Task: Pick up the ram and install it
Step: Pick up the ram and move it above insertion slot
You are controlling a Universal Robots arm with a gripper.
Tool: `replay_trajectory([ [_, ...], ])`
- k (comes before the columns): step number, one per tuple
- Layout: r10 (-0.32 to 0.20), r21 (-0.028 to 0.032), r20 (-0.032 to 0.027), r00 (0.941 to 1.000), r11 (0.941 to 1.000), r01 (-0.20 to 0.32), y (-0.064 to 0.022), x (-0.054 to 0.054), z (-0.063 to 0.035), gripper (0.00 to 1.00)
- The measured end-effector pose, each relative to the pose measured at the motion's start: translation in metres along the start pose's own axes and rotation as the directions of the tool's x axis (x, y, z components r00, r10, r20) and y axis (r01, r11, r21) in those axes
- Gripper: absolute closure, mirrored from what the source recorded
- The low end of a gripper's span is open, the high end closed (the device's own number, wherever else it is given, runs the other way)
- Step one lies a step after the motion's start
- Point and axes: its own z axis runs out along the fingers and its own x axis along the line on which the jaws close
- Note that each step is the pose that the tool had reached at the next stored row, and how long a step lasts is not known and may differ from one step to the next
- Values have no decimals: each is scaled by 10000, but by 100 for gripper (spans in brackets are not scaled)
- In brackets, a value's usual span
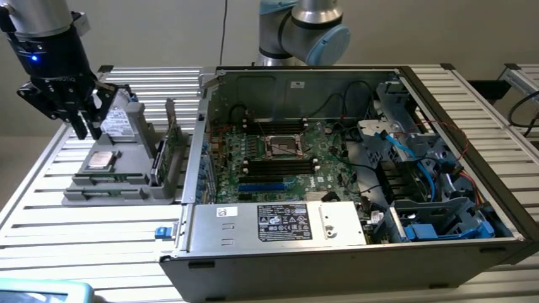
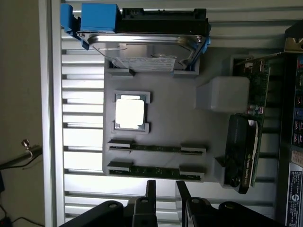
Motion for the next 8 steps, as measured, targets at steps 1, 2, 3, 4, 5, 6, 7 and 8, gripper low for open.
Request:
replay_trajectory([
  [1,-114,7,8,9999,9999,114,0,1,1,69],
  [2,-309,20,20,9995,9995,309,0,1,1,69],
  [3,-488,32,31,9988,9988,488,0,1,2,69],
  [4,-672,45,43,9977,9977,671,1,1,3,69],
  [5,-835,55,54,9965,9965,834,1,0,4,69],
  [6,-1018,66,68,9948,9948,1017,1,0,7,69],
  [7,-1213,78,81,9926,9926,1212,1,0,8,69],
  [8,-1391,89,92,9902,9903,1390,1,0,10,69],
])
